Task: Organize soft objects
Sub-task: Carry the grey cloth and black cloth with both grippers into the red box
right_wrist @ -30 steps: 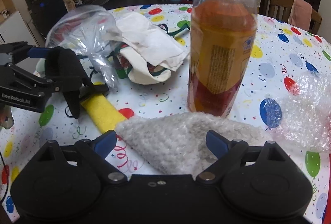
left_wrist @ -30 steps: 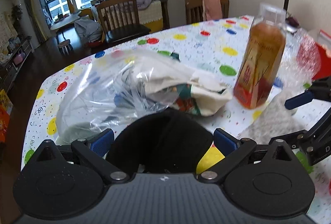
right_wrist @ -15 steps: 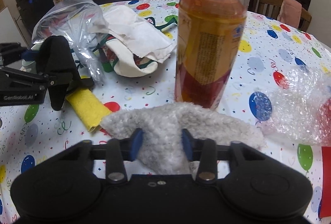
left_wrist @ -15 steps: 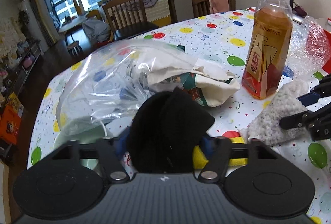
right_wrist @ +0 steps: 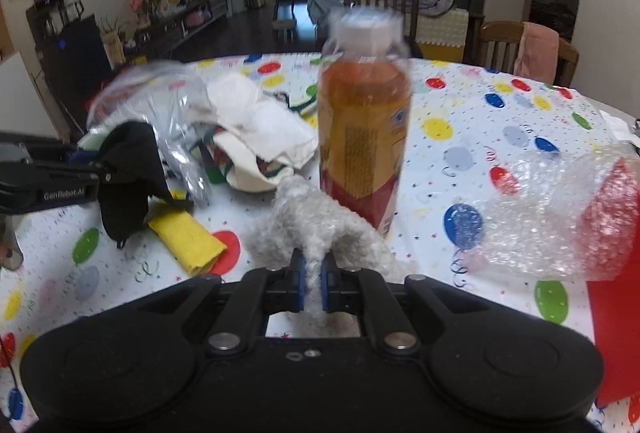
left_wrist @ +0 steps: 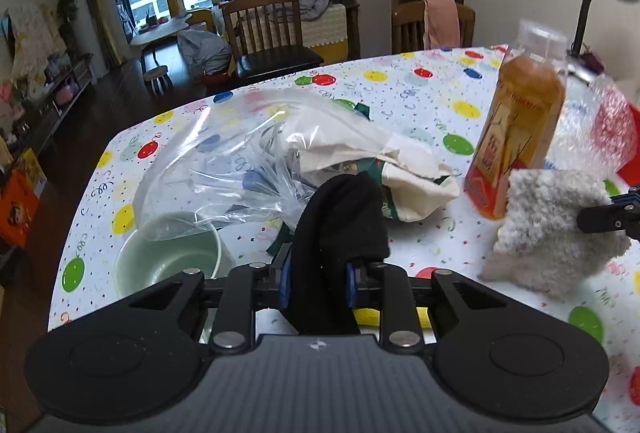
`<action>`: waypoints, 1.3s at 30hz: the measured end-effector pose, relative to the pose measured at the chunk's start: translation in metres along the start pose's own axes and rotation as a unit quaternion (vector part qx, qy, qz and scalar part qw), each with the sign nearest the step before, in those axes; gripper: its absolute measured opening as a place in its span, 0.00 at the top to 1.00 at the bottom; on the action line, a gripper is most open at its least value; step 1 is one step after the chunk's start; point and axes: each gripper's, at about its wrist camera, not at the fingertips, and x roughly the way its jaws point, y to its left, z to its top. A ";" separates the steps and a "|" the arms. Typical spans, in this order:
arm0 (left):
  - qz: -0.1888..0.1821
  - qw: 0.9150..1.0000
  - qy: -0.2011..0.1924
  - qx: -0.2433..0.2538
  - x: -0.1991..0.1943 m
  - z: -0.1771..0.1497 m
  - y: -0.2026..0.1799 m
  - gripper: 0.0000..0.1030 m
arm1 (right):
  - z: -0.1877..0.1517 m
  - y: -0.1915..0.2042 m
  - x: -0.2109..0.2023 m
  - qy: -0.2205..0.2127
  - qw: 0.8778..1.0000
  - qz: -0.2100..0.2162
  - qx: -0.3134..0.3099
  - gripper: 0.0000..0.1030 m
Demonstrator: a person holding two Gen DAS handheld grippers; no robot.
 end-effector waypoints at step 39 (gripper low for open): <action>-0.209 0.973 -0.062 0.071 -0.101 0.124 -0.202 0.76 | 0.012 -0.182 -0.201 -0.112 0.982 -0.088 0.121 0.94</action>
